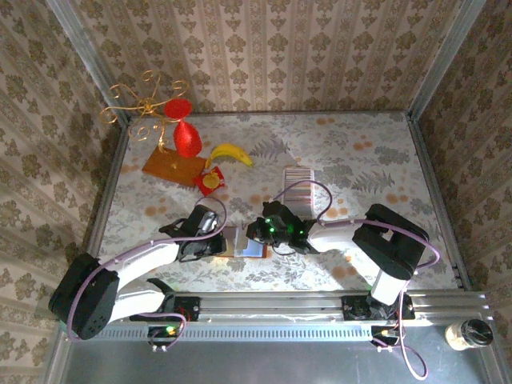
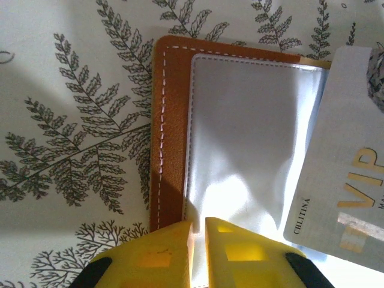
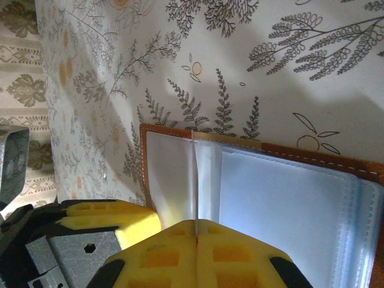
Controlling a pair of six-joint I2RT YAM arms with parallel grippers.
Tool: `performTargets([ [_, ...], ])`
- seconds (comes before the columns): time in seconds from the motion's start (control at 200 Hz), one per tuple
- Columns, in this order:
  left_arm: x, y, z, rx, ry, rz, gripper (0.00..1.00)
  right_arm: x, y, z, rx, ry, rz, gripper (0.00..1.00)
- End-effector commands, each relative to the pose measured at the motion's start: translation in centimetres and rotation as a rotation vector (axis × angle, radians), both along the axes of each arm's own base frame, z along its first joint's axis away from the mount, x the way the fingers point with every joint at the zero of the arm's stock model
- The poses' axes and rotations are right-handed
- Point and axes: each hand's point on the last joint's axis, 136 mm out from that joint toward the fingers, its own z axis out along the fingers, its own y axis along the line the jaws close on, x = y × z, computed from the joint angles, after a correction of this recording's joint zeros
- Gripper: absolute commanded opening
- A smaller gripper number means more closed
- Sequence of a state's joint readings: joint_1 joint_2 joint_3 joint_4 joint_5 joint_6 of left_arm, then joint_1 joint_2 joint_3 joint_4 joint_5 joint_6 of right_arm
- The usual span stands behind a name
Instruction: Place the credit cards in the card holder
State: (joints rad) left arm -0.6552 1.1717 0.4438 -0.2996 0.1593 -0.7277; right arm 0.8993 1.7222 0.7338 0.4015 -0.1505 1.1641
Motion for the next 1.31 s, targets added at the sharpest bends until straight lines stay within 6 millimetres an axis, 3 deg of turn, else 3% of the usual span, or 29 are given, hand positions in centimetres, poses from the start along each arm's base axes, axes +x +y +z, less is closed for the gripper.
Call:
performTargets([
  [0.0, -0.8, 0.8, -1.2, 0.058, 0.022, -0.021, 0.13, -0.1, -0.6, -0.8, -0.01, 0.011, -0.024, 0.0],
  [0.25, -1.0, 0.9, -1.4, 0.059, 0.028, -0.02, 0.12, -0.5, -0.7, -1.4, -0.008, 0.035, -0.031, 0.0],
  [0.71, -1.2, 0.8, -1.6, 0.056, 0.034, -0.019, 0.12, -0.7, 0.8, -1.0, 0.085, 0.059, -0.018, 0.0],
  [1.3, -1.3, 0.7, -1.6, 0.054, 0.036, -0.02, 0.13, -2.3, -0.6, -2.5, -0.036, 0.14, 0.051, 0.0],
])
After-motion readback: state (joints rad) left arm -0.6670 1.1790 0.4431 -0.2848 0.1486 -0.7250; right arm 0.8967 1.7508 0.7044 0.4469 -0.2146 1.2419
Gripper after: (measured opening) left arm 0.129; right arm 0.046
